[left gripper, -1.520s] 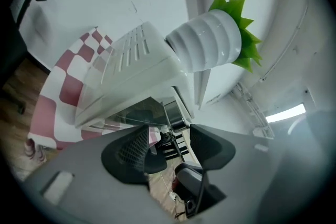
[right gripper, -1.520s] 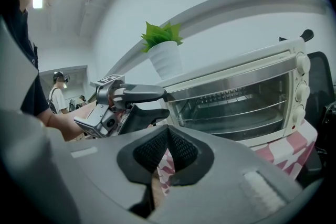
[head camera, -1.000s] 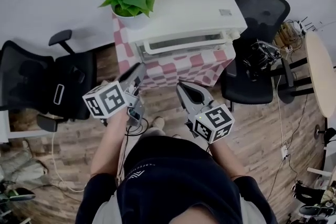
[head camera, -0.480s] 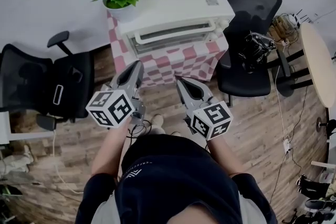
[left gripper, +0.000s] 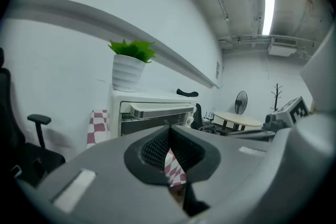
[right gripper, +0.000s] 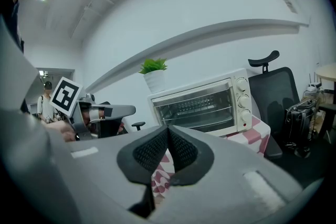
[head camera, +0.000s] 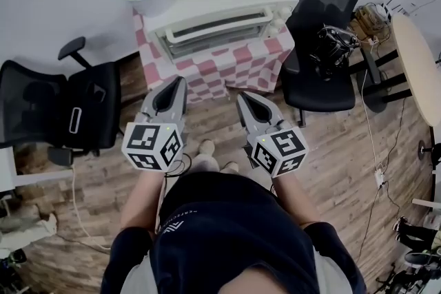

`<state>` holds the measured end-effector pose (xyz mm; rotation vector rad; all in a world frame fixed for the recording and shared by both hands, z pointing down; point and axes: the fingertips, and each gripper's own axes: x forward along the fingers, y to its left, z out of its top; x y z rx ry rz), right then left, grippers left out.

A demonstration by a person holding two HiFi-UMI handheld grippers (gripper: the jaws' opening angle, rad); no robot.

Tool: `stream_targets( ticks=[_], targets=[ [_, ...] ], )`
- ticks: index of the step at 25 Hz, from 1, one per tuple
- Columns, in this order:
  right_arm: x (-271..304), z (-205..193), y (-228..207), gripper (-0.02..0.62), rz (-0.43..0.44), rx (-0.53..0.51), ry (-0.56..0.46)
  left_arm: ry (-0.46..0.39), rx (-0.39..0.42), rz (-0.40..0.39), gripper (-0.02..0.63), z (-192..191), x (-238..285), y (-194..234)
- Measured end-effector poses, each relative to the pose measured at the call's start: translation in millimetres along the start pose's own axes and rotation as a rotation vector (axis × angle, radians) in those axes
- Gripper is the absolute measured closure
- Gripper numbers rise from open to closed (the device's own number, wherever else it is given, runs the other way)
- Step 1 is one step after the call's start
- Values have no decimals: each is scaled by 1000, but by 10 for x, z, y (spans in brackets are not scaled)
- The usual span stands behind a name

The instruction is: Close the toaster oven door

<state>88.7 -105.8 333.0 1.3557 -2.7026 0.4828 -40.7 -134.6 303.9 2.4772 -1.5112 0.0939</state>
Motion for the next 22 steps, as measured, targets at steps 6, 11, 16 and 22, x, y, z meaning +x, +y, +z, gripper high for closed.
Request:
stream_targets(
  ticks=[6, 11, 16, 22],
  targets=[
    [-49, 137, -49, 594, -7, -2, -36, 23, 167, 28, 591, -23, -88, -111],
    [-14, 309, -52, 594, 13, -40, -55, 44, 205, 46, 591, -32, -134, -100],
    [48, 437, -25, 594, 34, -73, -66, 45, 152, 45, 590, -26, -178, -40],
    [116, 462, -13, 594, 47, -92, -54, 52, 166, 53, 589, -32, -177, 9]
  ],
)
